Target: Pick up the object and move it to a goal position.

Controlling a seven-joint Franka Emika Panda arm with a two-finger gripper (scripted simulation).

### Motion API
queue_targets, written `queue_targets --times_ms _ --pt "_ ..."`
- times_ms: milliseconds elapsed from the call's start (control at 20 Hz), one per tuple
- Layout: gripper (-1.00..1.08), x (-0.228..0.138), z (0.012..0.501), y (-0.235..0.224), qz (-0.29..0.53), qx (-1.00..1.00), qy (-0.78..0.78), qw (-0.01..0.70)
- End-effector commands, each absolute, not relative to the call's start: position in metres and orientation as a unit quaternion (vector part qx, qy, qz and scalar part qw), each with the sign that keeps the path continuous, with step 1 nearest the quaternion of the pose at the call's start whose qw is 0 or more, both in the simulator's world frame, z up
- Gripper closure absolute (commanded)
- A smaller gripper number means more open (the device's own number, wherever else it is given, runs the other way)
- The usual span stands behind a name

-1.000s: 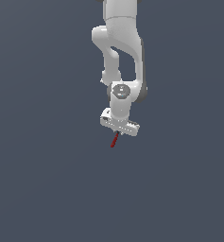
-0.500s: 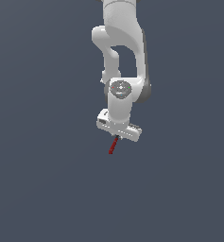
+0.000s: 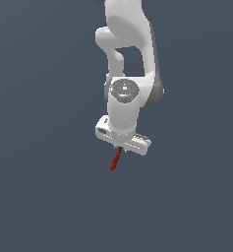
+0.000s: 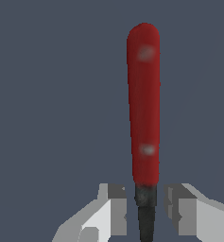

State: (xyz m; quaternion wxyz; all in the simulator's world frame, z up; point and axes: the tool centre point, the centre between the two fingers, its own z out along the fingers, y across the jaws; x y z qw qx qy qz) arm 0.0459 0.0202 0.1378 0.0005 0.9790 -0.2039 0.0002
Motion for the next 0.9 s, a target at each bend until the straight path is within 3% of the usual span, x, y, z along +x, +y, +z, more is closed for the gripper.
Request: queue_targets --times_ms 0,850 --pt "1.08 0.059 0.149 0.018 0.0 0.979 -0.204 0.001" --pt "1.08 0.112 0.191 0.012 0.0 0.979 -0.203 0.0"
